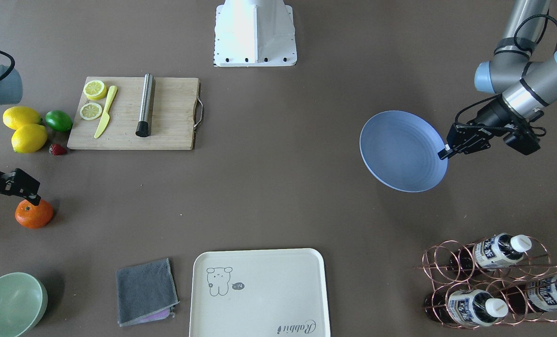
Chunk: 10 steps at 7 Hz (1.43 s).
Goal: Pick orange to plate
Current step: 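Push the blue plate toward the table center with the left gripper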
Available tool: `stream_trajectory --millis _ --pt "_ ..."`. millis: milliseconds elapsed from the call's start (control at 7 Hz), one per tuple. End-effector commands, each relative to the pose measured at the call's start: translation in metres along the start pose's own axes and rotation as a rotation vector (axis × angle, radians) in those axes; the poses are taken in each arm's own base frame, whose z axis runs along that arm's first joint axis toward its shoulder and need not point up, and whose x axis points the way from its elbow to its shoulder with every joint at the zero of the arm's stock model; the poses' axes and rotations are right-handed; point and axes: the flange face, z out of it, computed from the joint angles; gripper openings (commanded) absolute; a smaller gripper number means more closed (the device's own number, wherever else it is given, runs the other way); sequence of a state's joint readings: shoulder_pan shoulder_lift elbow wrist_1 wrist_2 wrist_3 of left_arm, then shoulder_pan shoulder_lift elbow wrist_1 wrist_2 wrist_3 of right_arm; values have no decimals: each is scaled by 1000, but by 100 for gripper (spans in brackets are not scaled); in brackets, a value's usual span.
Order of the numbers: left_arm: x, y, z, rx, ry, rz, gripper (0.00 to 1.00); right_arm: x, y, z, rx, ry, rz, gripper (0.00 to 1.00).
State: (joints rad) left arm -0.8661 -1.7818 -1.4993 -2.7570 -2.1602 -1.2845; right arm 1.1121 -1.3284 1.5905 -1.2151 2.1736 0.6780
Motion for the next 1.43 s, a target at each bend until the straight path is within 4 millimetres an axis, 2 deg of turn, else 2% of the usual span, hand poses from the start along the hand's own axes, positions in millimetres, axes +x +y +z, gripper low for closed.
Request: stream_trajectory --millis 0,286,429,714,857,1000,1143,1286 --pt "108 -5 71 -2 -49 -14 0 0 0 0 -2 -3 0 99" --pt "192 36 148 18 -186 -4 0 -1 0 -1 -3 -6 0 99" --pt "203 42 158 11 -216 -4 0 -2 -1 0 -4 -7 -1 99" --pt "205 49 162 0 -215 3 0 -3 -1 -1 -3 -8 -2 99" --pt "210 60 167 -14 -209 12 87 -3 -2 -1 -2 -9 -3 99" --pt "216 61 160 6 -196 18 97 -4 -2 -1 0 -8 -4 99" --pt "211 40 135 24 -185 9 98 -5 -3 -1 -3 -7 -3 99" --pt "166 11 87 -33 -187 5 98 -3 -3 0 -6 -6 -4 99"
